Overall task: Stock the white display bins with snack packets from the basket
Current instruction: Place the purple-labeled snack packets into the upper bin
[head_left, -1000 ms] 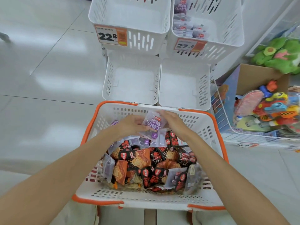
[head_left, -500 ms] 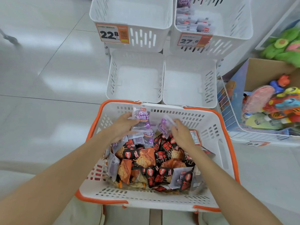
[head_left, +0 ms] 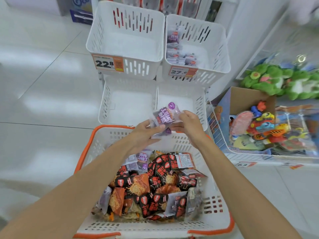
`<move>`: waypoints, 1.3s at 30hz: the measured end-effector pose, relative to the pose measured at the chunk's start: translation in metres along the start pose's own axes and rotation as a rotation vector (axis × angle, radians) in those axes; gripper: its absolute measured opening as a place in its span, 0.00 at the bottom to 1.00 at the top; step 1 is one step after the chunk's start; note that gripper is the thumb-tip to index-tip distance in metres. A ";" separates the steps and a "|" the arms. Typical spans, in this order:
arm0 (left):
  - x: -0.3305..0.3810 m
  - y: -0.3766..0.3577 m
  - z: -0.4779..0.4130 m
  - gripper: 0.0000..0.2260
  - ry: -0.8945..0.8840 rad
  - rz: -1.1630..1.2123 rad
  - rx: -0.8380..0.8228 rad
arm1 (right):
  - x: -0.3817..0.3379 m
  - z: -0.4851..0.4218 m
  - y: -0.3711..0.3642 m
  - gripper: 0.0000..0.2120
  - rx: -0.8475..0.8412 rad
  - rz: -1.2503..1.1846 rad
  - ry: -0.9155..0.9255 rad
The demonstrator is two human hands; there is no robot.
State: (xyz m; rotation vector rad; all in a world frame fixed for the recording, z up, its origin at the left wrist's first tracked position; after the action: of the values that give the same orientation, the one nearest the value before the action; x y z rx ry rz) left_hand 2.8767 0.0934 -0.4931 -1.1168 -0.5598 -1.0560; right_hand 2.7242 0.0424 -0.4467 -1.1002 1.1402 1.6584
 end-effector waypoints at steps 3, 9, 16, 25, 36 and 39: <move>0.017 -0.010 -0.003 0.15 -0.108 0.012 0.032 | -0.008 0.008 0.006 0.03 -0.021 0.005 -0.042; 0.055 -0.028 -0.004 0.13 -0.227 -0.123 0.056 | -0.033 0.012 0.024 0.28 0.169 0.308 0.297; 0.107 -0.069 -0.020 0.12 -0.317 -0.239 0.009 | -0.065 -0.004 0.031 0.15 0.209 0.327 0.192; 0.199 -0.110 -0.083 0.04 -0.521 -0.671 -0.044 | -0.132 -0.094 0.080 0.08 0.037 0.064 0.187; 0.293 -0.138 -0.245 0.20 -0.860 -1.048 0.081 | -0.182 -0.262 0.150 0.25 0.303 0.322 0.421; 0.277 -0.121 -0.277 0.19 -0.682 -1.303 0.056 | -0.152 -0.294 0.139 0.24 0.099 0.239 0.271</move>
State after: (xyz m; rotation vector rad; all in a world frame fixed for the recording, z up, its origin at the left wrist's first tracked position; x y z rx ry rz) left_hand 2.8531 -0.2776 -0.3193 -0.9992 -2.0146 -1.6960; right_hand 2.6965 -0.2961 -0.3303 -1.1873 1.5636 1.6436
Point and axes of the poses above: each hand's wrist, its own z-axis away from the middle knuckle, its own y-axis out of the back of the hand, x = y × z, the point moved 4 cm from there along -z, towards the middle knuckle, and after that the axes turned 7 degrees about z, right-handed, at the moved point
